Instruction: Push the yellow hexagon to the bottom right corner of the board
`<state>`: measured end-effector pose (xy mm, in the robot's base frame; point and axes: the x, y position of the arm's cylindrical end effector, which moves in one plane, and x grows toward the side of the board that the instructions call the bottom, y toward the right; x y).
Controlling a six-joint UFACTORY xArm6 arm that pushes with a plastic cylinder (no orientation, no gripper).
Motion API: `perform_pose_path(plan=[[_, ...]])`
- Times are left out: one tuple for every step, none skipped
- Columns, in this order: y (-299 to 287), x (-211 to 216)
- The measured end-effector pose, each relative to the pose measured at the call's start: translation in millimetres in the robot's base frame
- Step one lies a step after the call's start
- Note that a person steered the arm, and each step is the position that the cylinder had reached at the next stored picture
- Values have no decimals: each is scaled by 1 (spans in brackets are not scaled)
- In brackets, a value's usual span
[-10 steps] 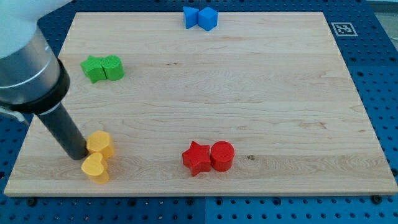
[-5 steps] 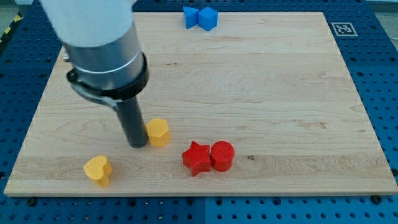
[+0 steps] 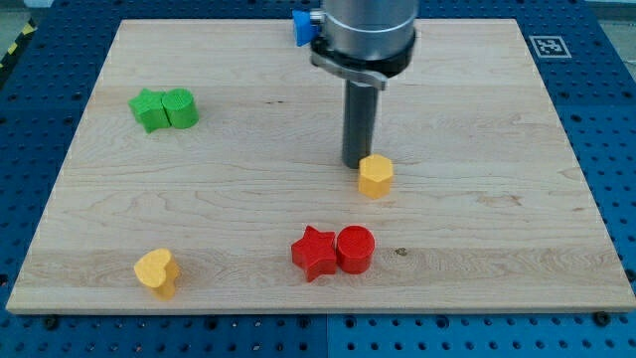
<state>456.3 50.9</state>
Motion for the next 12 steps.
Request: perform_pose_path(plan=[[17, 2], [15, 2], [-20, 4], [-29, 7], [-15, 9], [-5, 27], [14, 33], [35, 35], [48, 44], [55, 55], [60, 63], [71, 68]])
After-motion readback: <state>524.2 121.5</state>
